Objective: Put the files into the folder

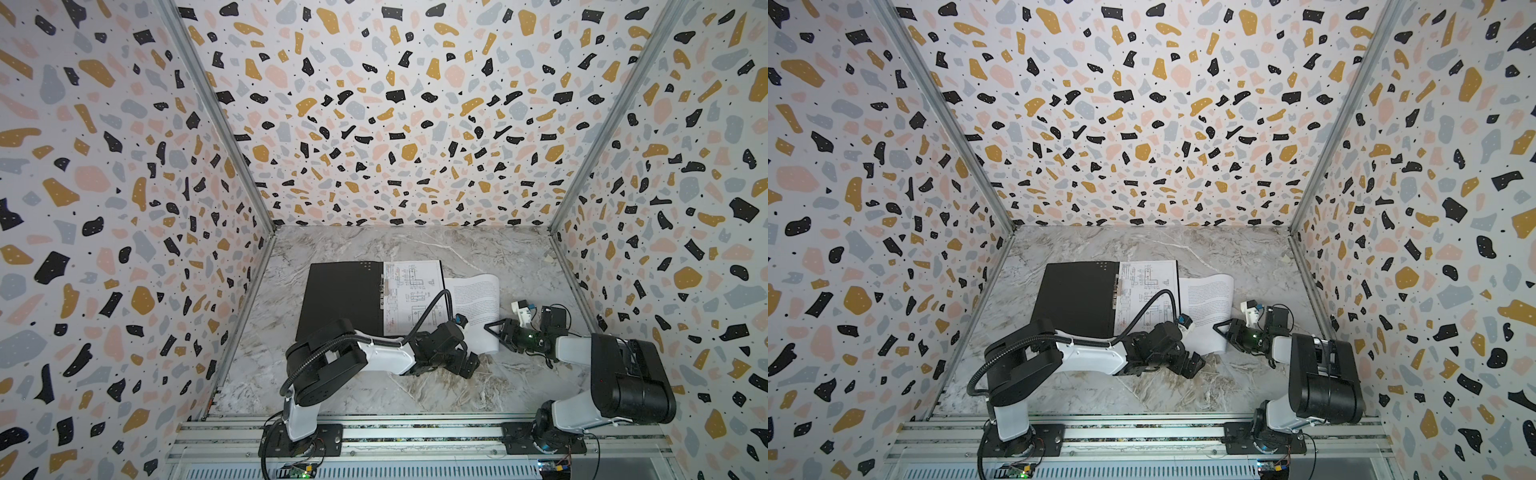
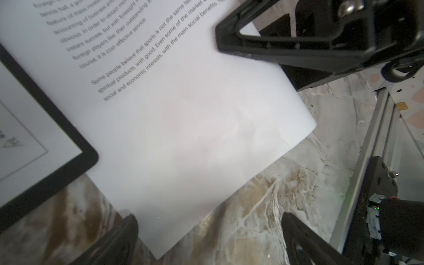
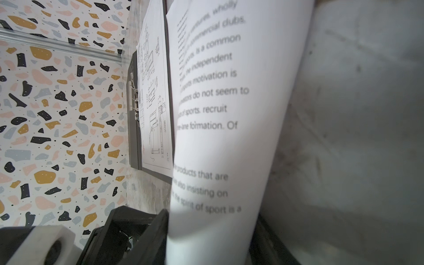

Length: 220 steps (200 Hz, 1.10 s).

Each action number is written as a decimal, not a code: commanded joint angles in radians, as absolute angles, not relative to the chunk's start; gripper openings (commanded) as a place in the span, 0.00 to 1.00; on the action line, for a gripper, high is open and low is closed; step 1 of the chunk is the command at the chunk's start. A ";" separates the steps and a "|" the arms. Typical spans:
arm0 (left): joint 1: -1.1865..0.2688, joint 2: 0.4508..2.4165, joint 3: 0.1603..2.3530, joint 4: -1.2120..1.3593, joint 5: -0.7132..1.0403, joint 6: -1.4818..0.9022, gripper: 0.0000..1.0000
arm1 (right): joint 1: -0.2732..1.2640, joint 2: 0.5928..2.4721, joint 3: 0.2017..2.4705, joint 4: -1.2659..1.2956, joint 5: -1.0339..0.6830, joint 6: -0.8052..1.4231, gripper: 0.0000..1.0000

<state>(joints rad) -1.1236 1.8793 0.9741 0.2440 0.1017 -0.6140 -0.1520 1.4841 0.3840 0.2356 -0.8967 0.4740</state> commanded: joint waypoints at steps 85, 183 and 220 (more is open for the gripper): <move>-1.164 1.818 0.934 0.264 0.048 -0.650 1.00 | -0.145 1.411 0.295 0.087 -0.829 0.469 0.49; -1.195 1.735 0.877 0.183 -0.078 -0.600 0.99 | -0.145 1.355 0.306 0.061 -0.824 0.480 0.48; -1.207 1.708 0.786 0.398 0.014 -0.746 0.98 | -0.141 1.334 0.298 0.067 -0.825 0.481 0.49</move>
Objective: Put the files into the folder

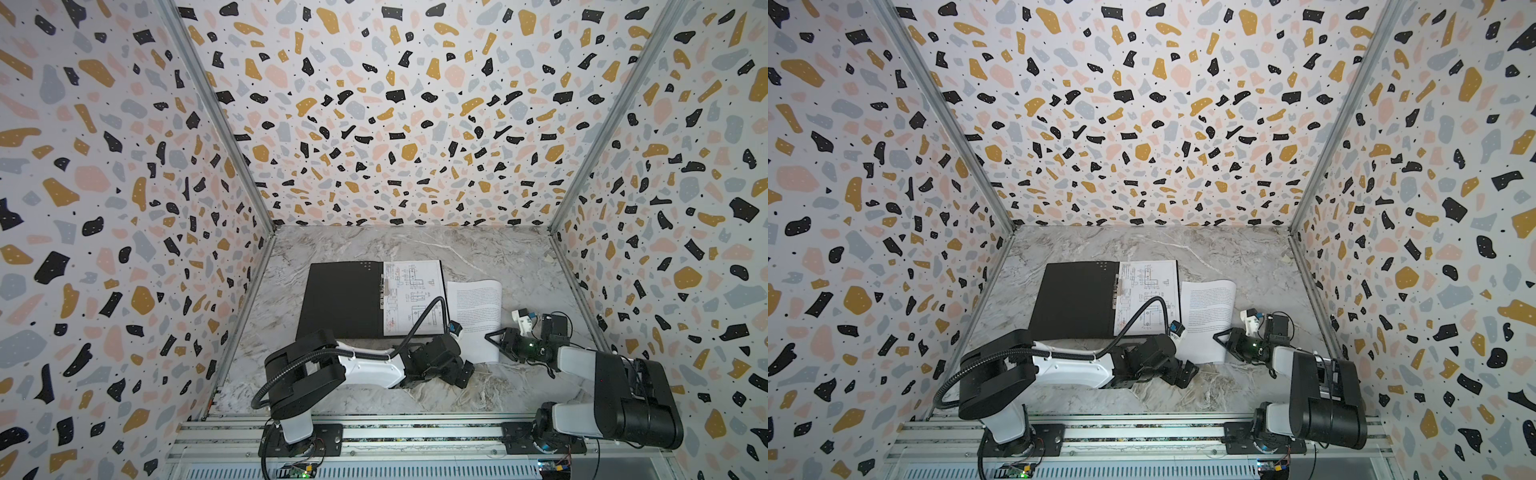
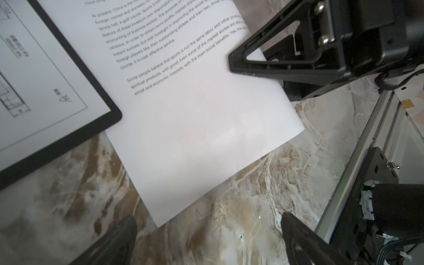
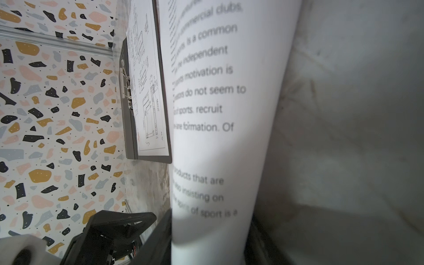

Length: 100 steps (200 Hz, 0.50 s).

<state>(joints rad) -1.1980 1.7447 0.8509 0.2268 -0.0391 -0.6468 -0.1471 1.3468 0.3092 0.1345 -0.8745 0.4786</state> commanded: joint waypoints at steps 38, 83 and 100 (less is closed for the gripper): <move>-1.232 1.678 0.686 0.614 0.037 -0.951 0.99 | -0.140 1.344 0.311 0.082 -0.822 0.485 0.49; -1.257 1.680 0.650 0.717 0.007 -1.093 1.00 | -0.133 1.351 0.301 0.111 -0.816 0.494 0.49; -1.258 1.718 0.650 0.764 0.033 -1.136 1.00 | -0.132 1.356 0.299 0.118 -0.815 0.498 0.49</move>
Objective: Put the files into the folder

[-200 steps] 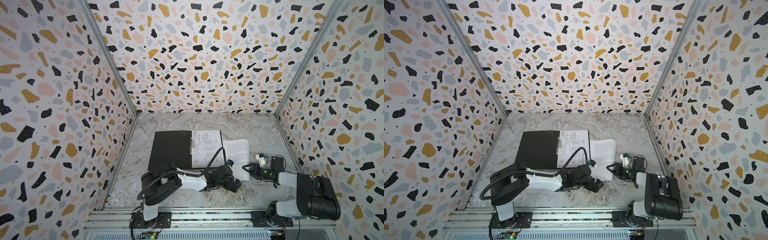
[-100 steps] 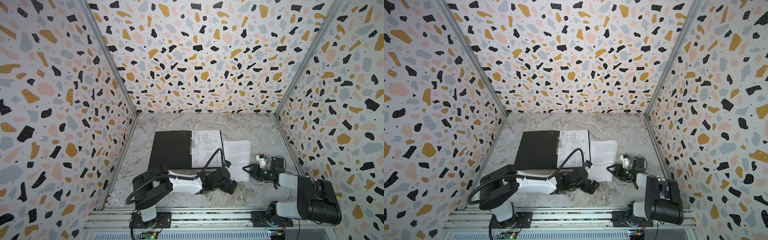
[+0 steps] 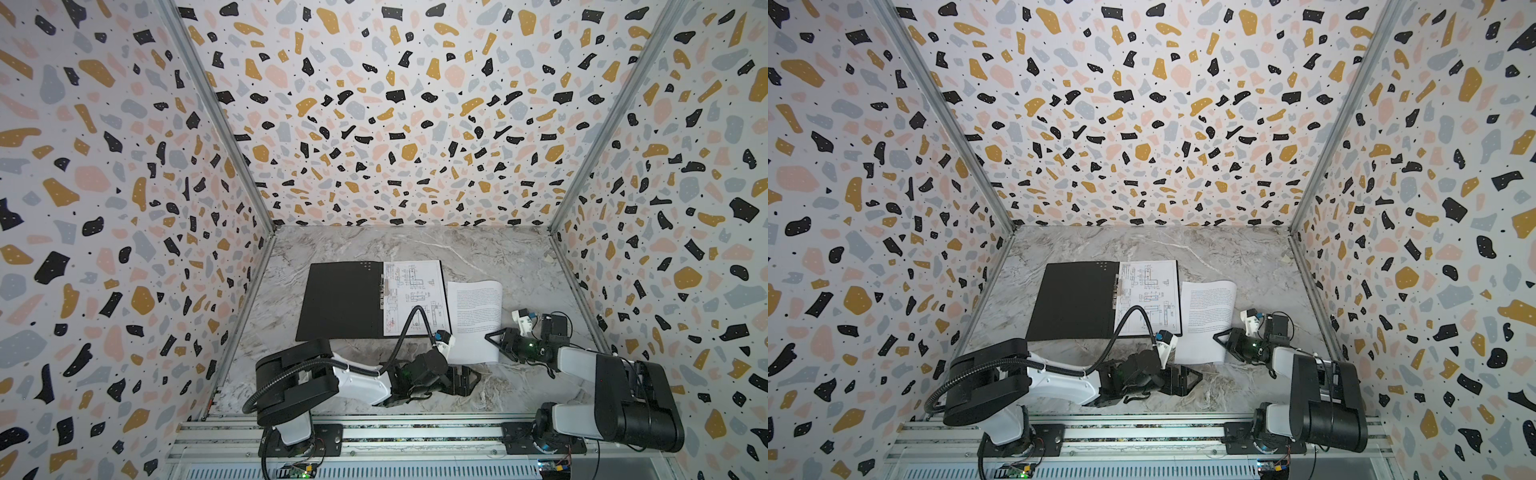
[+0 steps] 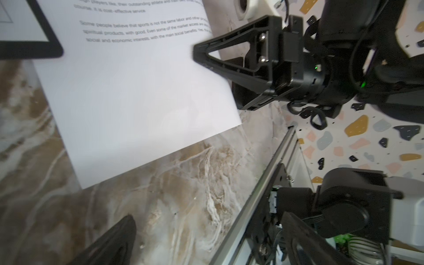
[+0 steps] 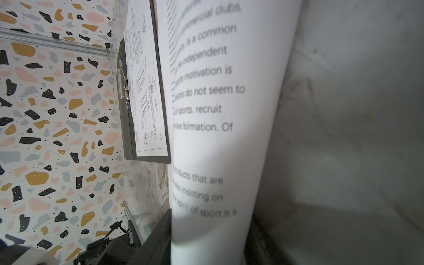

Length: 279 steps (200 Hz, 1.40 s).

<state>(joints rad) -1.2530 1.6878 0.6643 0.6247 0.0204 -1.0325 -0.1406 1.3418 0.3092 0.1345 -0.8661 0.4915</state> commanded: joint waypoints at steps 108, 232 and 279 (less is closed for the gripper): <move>-1.319 1.981 0.640 1.182 -0.029 -1.485 1.00 | -0.127 1.288 0.239 0.154 -0.762 0.539 0.49; -1.318 2.146 0.679 1.328 -0.238 -1.718 1.00 | -0.126 1.241 0.163 0.235 -0.769 0.607 0.48; -1.319 2.186 0.710 1.336 -0.291 -1.774 0.96 | -0.126 1.221 0.151 0.243 -0.767 0.618 0.47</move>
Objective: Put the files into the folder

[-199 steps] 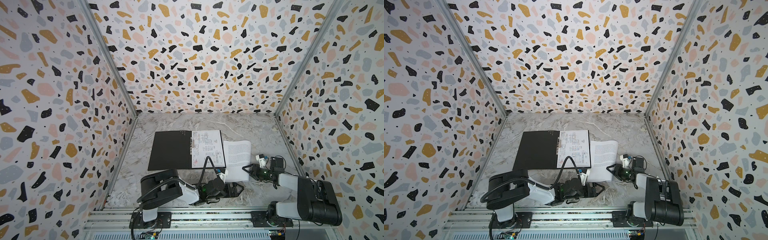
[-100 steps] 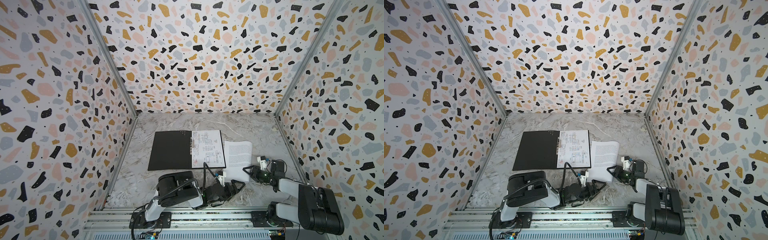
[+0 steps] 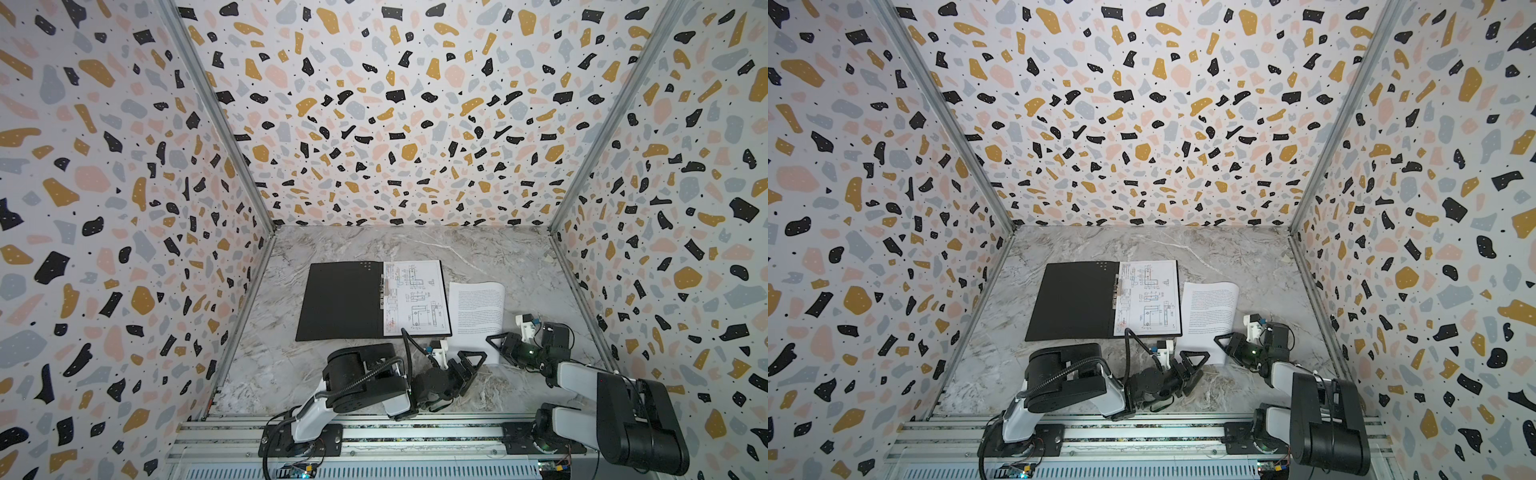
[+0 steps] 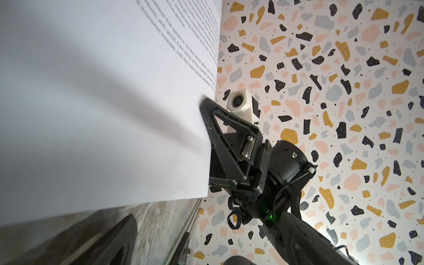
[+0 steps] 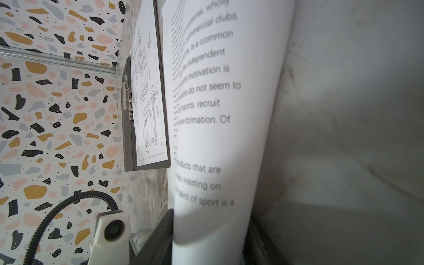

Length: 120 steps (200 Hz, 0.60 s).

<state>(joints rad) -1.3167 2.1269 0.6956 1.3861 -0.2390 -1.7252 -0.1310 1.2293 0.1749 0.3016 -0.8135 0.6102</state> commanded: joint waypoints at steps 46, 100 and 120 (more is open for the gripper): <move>-1.321 2.215 0.727 1.344 -0.336 -1.807 0.93 | -0.126 1.210 0.133 0.247 -0.767 0.617 0.47; -1.322 2.235 0.742 1.353 -0.367 -1.820 0.89 | -0.126 1.188 0.114 0.253 -0.763 0.633 0.47; -1.324 2.236 0.739 1.353 -0.388 -1.825 0.88 | -0.127 1.170 0.114 0.239 -0.750 0.634 0.47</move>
